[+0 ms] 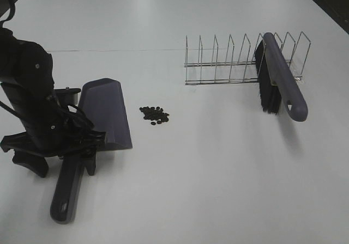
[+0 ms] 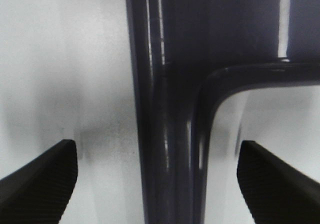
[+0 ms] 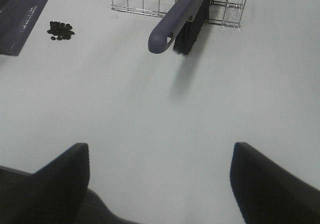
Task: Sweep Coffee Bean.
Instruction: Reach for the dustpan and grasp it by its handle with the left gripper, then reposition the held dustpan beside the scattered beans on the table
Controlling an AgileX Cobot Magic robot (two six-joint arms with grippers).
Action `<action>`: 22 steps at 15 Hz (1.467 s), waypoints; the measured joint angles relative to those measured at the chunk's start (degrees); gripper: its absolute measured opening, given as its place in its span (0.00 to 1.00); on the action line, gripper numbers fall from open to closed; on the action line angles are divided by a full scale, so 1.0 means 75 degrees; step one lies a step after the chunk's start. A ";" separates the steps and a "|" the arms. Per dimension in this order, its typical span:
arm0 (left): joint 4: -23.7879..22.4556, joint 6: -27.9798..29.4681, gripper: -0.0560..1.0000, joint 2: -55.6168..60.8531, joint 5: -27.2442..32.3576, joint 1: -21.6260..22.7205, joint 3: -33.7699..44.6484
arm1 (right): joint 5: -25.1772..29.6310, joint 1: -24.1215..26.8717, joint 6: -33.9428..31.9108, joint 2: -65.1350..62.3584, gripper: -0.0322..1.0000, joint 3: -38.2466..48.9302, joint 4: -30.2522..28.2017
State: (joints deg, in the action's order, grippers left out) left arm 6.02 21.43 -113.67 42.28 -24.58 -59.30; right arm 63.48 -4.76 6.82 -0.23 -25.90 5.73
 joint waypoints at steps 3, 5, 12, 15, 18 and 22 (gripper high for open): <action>-0.0076 0.0000 0.74 -0.0046 -0.0015 0.0000 0.0000 | 0.0000 0.0000 0.0000 0.0000 0.69 0.0000 0.0000; -0.0069 -0.0069 0.59 -0.0046 -0.0168 0.0000 -0.0008 | 0.0000 0.0000 0.0000 0.0000 0.69 0.0000 0.0000; -0.0092 -0.1070 0.36 -0.0061 -0.0206 0.0000 -0.0023 | 0.0000 0.0000 0.0000 0.0000 0.69 0.0000 0.0000; -0.0802 -0.1115 0.36 0.0015 0.0183 0.0084 -0.0038 | 0.0000 0.0000 0.0000 0.0000 0.69 0.0000 0.0000; -0.1092 -0.1451 0.36 0.0550 0.0359 0.0795 -0.0038 | 0.0000 0.0000 0.0000 0.0000 0.69 0.0000 0.0000; -0.1176 -0.3316 0.36 0.0978 0.0458 0.1383 -0.0038 | -0.0008 0.0000 -0.0229 0.0000 0.69 -0.0053 -0.0031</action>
State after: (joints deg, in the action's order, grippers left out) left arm -2.81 -3.44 -106.34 45.72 -14.21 -59.59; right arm 63.43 -4.76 5.10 -0.23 -26.30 5.50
